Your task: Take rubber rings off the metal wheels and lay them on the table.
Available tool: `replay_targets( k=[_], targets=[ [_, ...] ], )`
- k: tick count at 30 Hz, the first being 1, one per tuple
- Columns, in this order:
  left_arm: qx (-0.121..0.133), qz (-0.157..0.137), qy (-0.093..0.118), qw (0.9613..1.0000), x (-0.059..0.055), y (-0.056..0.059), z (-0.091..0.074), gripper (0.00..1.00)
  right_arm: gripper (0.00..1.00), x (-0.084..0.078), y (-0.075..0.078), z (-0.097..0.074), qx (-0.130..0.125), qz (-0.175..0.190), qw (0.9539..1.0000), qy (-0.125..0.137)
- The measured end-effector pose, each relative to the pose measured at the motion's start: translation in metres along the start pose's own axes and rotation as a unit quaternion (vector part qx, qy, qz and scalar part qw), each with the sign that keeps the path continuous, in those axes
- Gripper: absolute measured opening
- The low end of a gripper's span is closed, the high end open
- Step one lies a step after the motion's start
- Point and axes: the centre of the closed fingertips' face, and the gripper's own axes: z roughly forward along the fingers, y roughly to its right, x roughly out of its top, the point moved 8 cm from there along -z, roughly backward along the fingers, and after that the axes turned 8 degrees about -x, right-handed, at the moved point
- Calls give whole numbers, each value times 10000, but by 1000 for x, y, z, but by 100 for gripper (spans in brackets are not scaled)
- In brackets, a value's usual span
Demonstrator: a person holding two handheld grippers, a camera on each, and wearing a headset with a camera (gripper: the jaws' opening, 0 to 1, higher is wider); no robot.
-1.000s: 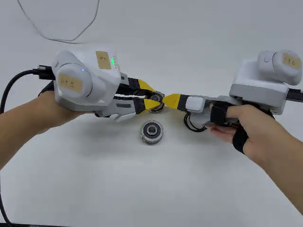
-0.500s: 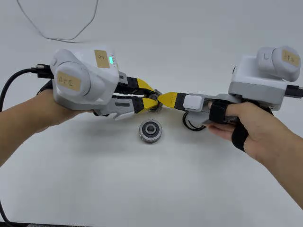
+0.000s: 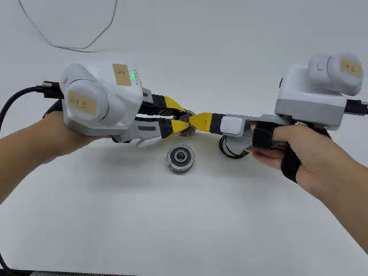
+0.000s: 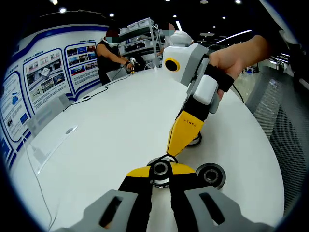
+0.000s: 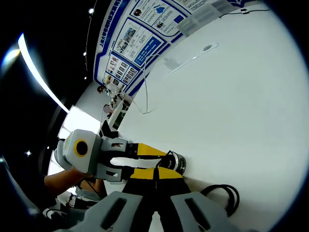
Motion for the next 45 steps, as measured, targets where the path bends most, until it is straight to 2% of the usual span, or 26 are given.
replay_targets(
  k=[5,8,10,13,16,20,26,32,33,38,42,45],
  targets=[
    [46,193,-52,9998,2,2,0,13,1,0,3,1,-150,68,9999,-7],
    [57,106,-35,9999,3,1,0,13,1,0,3,1,-197,93,9998,3],
    [86,9,61,9999,4,1,-1,14,1,1,4,1,-227,99,9997,11],
    [114,-22,95,9999,6,0,-6,20,1,1,5,1,-259,134,9996,20],
    [104,-87,213,9997,8,1,-14,31,1,1,3,3,-268,140,9995,17],
    [298,-247,317,9987,8,-2,-26,35,1,1,-3,6,-228,106,9997,-2],
    [702,-642,588,9937,7,-10,-46,38,1,1,-9,9,-79,43,9999,-51],
    [933,-845,804,9888,12,-12,-60,40,1,5,-14,-9,148,66,9999,-16],
    [980,-960,798,9873,12,-12,-61,42,1,6,-13,-12,168,59,9998,-5],
    [1082,-1048,839,9850,15,-9,-66,46,2,8,-3,-31,54,169,9998,38],
    [1145,-1098,951,9827,22,-6,-71,48,2,8,6,-45,-36,285,9995,106],
    [1232,-1085,1078,9805,28,-4,-76,49,2,5,11,-52,-69,511,9985,169]
  ],
)
